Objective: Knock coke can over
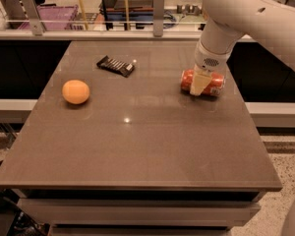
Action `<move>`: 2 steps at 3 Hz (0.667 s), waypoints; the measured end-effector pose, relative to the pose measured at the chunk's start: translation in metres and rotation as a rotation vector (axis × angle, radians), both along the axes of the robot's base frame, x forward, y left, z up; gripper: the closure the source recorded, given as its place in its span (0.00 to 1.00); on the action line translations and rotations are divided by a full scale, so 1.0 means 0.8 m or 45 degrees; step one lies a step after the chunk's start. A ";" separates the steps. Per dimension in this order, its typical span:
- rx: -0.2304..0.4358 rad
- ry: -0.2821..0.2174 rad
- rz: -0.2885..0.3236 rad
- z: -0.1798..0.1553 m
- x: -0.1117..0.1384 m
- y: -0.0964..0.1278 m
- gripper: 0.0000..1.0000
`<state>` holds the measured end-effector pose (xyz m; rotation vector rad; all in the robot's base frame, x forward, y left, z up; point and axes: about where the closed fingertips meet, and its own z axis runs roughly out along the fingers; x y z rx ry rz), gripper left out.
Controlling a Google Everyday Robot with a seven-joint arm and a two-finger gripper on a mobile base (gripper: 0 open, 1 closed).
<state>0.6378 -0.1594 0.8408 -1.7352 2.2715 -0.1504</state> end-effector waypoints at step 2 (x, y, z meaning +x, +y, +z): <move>-0.001 0.003 0.001 -0.002 0.000 0.000 0.00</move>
Offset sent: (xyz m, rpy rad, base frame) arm -0.0002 0.0003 -0.0011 -0.0005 0.0019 0.0007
